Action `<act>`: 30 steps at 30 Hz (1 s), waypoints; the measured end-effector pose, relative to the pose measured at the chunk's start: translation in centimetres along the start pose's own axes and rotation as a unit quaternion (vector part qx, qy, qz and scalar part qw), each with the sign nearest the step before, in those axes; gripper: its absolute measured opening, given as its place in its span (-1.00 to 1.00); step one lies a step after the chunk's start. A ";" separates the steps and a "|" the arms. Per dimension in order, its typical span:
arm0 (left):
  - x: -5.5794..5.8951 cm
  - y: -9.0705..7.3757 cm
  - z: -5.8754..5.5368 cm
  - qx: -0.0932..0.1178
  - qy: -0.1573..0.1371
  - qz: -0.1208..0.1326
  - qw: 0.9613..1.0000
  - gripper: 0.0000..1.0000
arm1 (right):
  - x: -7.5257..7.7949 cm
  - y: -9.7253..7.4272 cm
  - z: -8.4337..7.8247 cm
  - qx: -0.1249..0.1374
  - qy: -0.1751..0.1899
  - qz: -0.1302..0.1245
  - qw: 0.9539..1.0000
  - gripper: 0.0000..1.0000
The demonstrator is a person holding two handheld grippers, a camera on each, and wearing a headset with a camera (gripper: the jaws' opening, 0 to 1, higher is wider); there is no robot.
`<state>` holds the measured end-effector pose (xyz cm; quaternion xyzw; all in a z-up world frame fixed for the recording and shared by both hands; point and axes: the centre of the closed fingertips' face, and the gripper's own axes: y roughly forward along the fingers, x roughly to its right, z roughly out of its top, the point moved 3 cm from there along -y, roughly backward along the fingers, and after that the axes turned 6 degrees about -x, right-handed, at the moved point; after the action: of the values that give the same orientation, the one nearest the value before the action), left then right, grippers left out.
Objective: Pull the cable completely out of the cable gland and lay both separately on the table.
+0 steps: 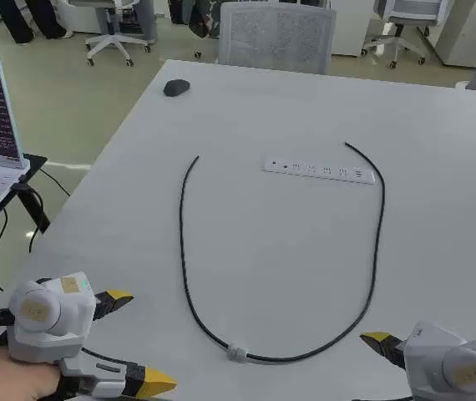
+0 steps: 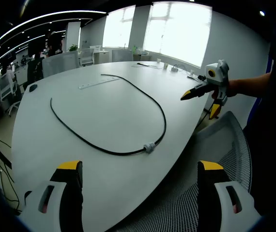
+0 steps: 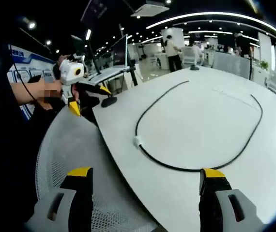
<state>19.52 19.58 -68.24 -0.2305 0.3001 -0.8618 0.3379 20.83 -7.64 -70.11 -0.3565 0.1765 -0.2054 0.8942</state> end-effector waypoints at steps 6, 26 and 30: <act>-0.1 0.4 -0.1 -0.010 0.009 0.000 1.000 0.95 | -0.2 0.2 0.3 -0.001 -0.005 0.005 1.000 0.82; -0.5 1.7 -0.4 -0.024 0.020 -0.009 0.999 0.93 | 0.2 3.0 2.7 -0.014 -0.012 0.023 1.000 0.75; -0.5 2.0 -0.6 -0.022 0.010 -0.012 1.000 0.93 | 0.1 4.1 3.3 -0.025 -0.019 0.029 0.999 0.71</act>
<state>20.37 18.99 -70.13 -0.2330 0.3195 -0.8610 0.3197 23.37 -3.15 -70.77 -0.3770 0.1747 -0.1683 0.8939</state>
